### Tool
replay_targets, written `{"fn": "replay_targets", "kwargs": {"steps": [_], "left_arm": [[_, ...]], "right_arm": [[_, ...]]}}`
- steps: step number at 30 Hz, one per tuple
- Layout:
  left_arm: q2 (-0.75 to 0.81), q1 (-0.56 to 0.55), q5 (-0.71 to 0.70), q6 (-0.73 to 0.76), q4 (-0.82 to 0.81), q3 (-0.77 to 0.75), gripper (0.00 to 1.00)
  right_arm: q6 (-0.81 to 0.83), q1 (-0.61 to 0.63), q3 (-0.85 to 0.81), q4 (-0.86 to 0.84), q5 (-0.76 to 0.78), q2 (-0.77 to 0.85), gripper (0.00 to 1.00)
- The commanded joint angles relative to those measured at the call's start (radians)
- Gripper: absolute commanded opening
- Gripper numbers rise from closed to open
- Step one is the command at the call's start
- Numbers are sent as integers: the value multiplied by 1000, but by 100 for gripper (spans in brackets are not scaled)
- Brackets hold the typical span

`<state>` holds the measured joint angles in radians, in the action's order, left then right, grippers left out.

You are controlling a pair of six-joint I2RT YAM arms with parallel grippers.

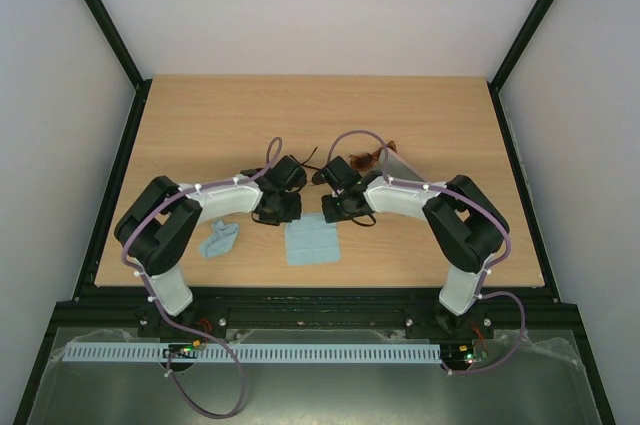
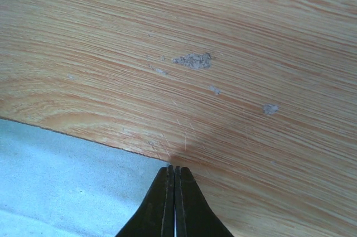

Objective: Organize the sunglasses
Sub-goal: Fold the glasses cleaning cloth at the center of the board.

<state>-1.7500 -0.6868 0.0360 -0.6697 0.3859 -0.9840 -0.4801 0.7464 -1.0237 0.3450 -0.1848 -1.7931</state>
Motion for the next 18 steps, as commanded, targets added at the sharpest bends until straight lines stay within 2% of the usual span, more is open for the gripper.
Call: {"fn": "replay_targets", "kwargs": {"steps": [1, 18], "left_arm": [[22, 0, -27, 1, 42, -9, 2], [122, 5, -19, 28, 22, 32, 2]], "right_arm": [[-6, 0, 3, 11, 27, 3, 1], [-30, -7, 16, 1, 68, 96, 1]]}}
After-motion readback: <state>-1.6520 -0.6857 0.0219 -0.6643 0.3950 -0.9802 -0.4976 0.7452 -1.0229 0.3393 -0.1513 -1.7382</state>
